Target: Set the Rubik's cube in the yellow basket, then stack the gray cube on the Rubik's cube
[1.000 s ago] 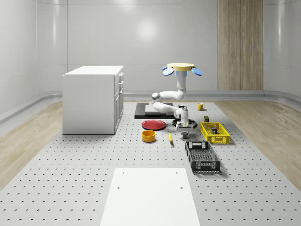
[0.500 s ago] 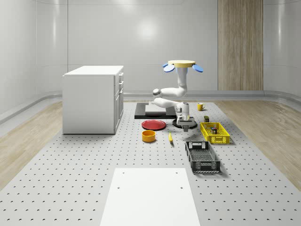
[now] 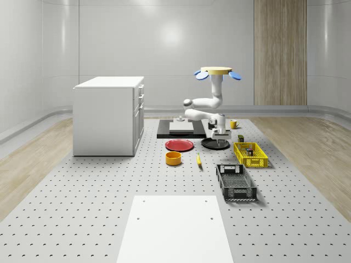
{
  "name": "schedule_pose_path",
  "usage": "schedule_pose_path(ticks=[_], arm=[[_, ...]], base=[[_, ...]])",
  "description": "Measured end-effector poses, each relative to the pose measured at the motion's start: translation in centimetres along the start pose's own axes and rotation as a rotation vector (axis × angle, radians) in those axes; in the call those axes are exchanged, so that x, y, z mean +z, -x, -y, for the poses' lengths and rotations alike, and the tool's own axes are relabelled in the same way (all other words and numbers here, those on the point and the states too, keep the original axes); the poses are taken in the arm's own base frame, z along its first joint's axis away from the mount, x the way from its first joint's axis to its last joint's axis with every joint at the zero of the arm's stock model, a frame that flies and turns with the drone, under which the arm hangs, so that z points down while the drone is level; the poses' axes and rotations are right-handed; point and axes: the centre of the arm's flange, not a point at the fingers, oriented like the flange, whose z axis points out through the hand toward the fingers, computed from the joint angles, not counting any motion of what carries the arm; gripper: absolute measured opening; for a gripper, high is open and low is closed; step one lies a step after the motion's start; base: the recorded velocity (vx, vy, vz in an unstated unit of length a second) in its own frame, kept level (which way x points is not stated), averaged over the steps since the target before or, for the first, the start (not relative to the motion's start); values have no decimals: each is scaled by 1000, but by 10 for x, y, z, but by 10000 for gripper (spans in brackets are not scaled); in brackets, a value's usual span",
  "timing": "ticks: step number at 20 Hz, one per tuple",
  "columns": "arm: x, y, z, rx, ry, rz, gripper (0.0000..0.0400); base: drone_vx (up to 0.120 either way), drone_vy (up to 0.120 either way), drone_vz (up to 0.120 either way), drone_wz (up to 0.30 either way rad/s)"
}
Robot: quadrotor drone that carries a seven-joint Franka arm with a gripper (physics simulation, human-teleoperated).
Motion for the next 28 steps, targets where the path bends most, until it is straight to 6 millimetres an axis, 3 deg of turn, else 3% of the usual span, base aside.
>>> schedule_pose_path(ticks=[5, 28], arm=[[0, 0, 0, 0, 0, 0, 251], [-1, 0, 0, 0, 0, 0, 251]], base=[[-112, 120, 0, 0], [9, 120, 0, 0]])
